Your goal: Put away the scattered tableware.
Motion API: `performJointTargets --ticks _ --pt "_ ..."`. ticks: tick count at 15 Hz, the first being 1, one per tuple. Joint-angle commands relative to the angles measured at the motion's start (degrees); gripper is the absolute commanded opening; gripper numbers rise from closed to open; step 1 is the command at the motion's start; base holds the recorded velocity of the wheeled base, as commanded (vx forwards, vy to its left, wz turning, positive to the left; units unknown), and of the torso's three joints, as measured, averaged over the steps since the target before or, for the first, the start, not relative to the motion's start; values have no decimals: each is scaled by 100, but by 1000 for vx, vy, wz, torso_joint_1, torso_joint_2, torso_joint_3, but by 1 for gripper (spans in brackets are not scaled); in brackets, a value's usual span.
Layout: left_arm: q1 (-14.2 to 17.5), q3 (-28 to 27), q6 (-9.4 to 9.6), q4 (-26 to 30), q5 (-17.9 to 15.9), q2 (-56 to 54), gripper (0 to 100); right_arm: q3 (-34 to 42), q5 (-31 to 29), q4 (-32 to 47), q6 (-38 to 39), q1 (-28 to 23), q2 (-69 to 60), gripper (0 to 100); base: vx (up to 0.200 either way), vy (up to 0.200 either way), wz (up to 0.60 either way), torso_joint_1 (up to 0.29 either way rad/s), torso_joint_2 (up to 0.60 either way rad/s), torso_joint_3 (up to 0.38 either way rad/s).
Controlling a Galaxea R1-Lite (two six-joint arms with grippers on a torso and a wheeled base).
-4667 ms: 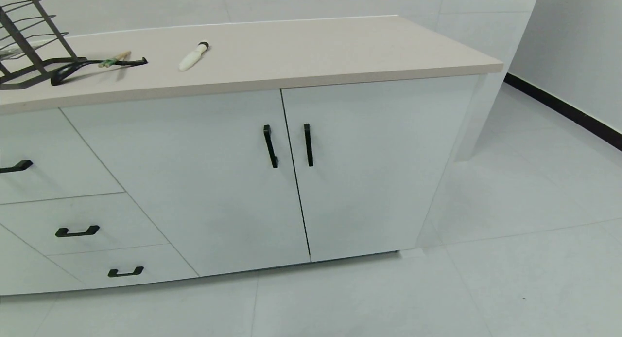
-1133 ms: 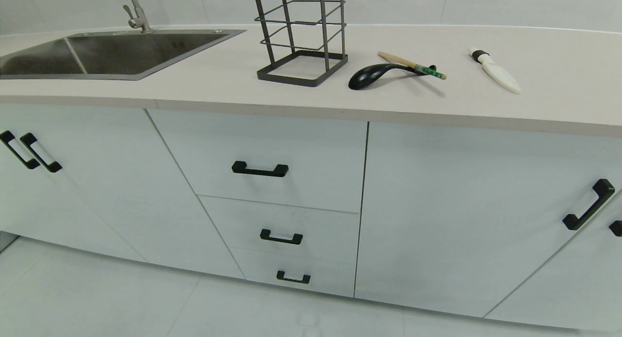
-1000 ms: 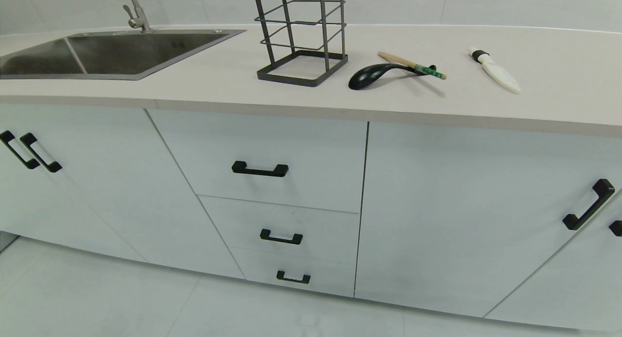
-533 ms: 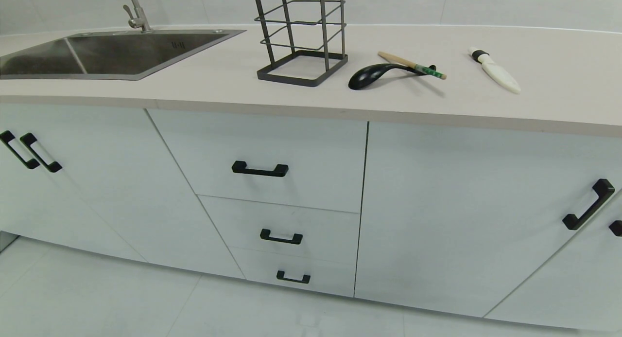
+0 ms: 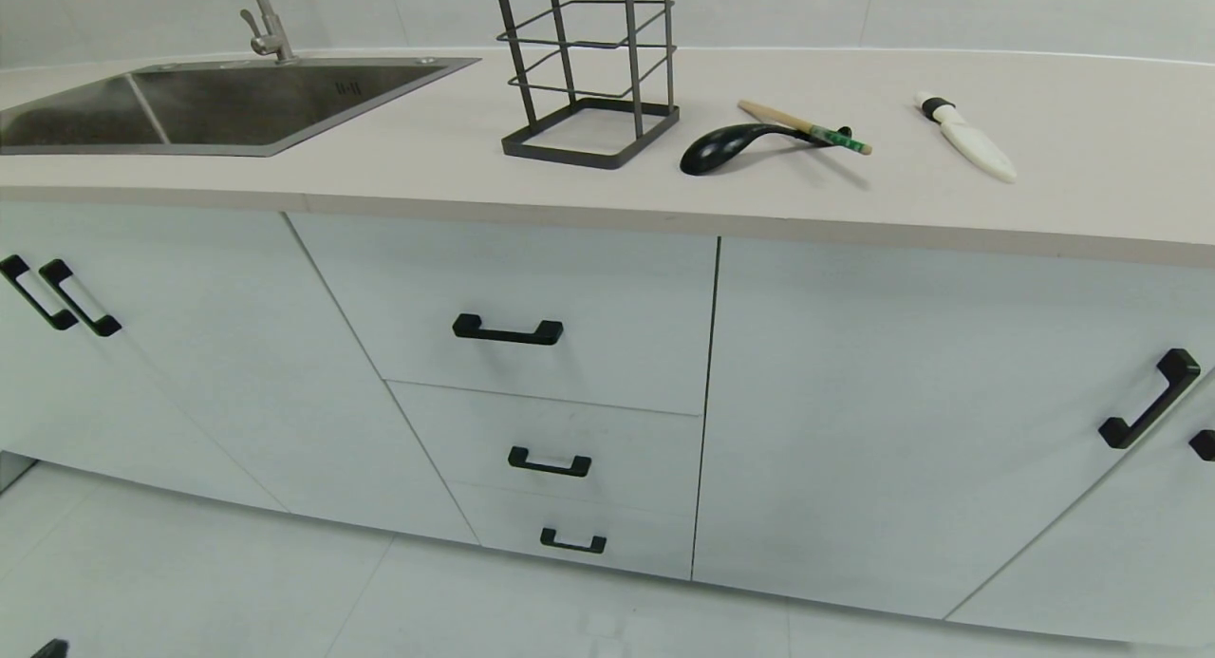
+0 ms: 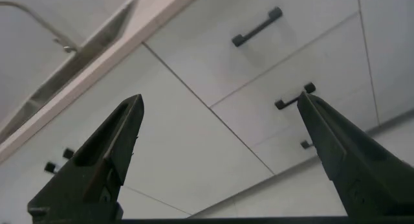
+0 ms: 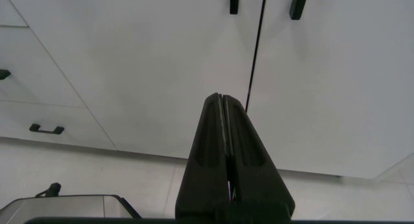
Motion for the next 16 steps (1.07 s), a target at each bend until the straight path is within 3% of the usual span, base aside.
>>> performJointTargets --ticks 1,2,3,4,5,6,7,8,10,16 --pt "-356 -237 401 -32 -528 1512 100 0 1 -1 -1 1 7 0 0 0 0 0 0 0" --pt "-629 -254 752 -32 -520 1758 100 0 1 -1 -1 1 7 0 0 0 0 0 0 0" --pt "-884 -351 1236 -32 -458 2109 100 0 1 -1 -1 1 7 0 0 0 0 0 0 0" --pt "-1270 -588 1869 -23 -326 2531 100 0 1 -1 -1 1 7 0 0 0 0 0 0 0" --pt "-1754 -799 2352 -23 -151 2936 100 0 1 -1 -1 1 7 0 0 0 0 0 0 0" --pt "-2334 -949 2545 -23 87 3287 100 0 1 -1 -1 1 7 0 0 0 0 0 0 0" --pt "-2791 -966 2572 -23 298 3472 100 0 1 -1 -1 1 7 0 0 0 0 0 0 0" --pt "-3406 -931 2554 -14 728 3674 100 0 1 -1 -1 1 7 0 0 0 0 0 0 0" --pt "-3731 -887 2545 -6 939 4052 100 0 1 -1 -1 1 7 0 0 0 0 0 0 0" --pt "-3714 -896 2633 -50 922 5889 100 0 1 -1 -1 1 7 0 0 0 0 0 0 0"
